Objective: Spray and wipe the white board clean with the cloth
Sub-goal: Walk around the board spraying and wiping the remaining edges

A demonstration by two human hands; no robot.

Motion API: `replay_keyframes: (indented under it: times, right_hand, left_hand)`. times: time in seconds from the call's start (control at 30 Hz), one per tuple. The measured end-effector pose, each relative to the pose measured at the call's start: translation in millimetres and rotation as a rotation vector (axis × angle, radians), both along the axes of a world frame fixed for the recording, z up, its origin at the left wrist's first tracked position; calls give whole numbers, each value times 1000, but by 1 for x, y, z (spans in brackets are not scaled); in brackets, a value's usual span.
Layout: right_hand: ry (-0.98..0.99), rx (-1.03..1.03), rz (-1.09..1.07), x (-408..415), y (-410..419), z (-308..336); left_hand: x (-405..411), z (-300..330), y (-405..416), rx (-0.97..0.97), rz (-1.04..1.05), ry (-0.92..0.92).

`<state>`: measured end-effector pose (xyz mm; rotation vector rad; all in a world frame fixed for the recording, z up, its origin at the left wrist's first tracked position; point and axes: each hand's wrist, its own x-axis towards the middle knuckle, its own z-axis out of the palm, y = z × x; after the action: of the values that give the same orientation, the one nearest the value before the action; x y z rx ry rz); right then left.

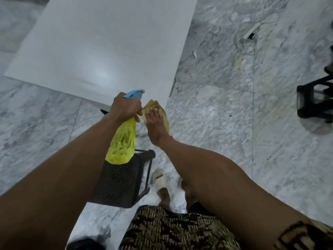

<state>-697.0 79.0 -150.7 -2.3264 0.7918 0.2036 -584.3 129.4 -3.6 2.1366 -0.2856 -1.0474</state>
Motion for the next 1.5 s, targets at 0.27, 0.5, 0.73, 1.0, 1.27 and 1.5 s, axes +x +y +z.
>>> replay_keyframes:
  times: [0.27,0.5,0.73,1.0,1.27,1.5]
  right_hand:
    - [-49,908,-518,-14,-30,81]
    - [-536,1429,-1014,-41,-139,138]
    - [-1338,1769,-1149,-41,-274,151]
    - [-1099,1661,-1112,2,-483,176]
    - [-806,1475,-979,72,-643,167]
    - [-811,1462,-983,168,-790,168]
  left_hand:
    - [11,38,-12,-51,-42,20]
    - [21,79,-91,-177,-207,15]
    - [33,112,-239,-287,-332,-7]
    - [54,149,-445,-367,-360,-50]
    - [94,139,-603,-345,-397,-7]
    - [191,115,-740,-238,-413,-22]
